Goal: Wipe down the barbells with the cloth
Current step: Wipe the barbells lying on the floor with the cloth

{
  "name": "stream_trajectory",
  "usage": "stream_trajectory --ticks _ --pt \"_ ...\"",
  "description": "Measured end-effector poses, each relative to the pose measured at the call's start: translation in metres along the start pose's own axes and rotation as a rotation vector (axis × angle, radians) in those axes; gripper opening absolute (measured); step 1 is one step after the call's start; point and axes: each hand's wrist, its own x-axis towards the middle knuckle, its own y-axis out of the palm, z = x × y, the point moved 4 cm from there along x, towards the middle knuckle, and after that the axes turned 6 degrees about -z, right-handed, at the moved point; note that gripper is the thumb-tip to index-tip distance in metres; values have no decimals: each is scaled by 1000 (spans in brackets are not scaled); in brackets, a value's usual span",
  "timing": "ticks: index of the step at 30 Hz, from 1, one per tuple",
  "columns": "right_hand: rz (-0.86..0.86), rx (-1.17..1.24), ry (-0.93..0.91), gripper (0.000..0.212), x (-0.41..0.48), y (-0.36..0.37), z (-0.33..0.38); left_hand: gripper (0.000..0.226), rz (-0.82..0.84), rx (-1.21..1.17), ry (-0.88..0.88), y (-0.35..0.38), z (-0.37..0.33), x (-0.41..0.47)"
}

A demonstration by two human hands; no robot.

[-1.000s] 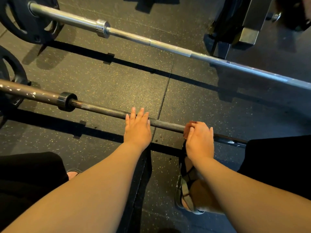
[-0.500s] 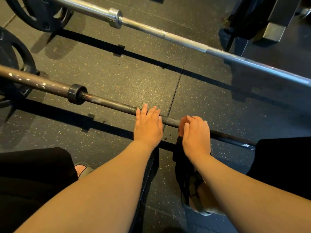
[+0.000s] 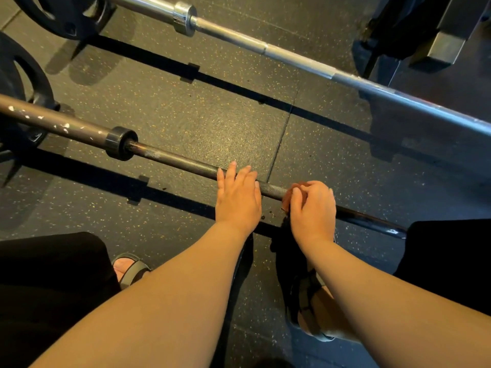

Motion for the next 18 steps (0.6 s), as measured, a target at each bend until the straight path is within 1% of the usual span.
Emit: stream_trajectory --ticks 2,3,6,7,8,9,11,13,15,17,18 --pt "-4 -155 50 45 3 9 18 44 -7 -6 -4 1 0 1" --pt "27 -199 19 47 6 16 33 44 -4 -12 -4 2 0 1" --pt "192 -77 -237 47 6 25 68 45 23 -27 -1 1 2 2" --pt "217 -55 -301 46 6 24 67 45 24 -25 8 1 3 2" --pt "212 -64 -326 41 6 20 60 45 23 -19 23 0 4 1" --pt "185 -88 -314 37 7 16 46 45 25 -10 35 -1 5 0" --pt "139 -139 -205 43 6 3 20 45 32 6 38 -2 4 -1" --pt "153 -207 -102 43 11 0 14 46 39 16 28 0 0 0" --pt "252 -284 -75 36 21 8 27 47 52 31 21 2 -1 2" --pt "423 -145 -93 35 25 16 50 48 65 38 25 3 0 3" --pt "471 -65 -131 36 24 17 59 49 76 41 30 3 1 3"
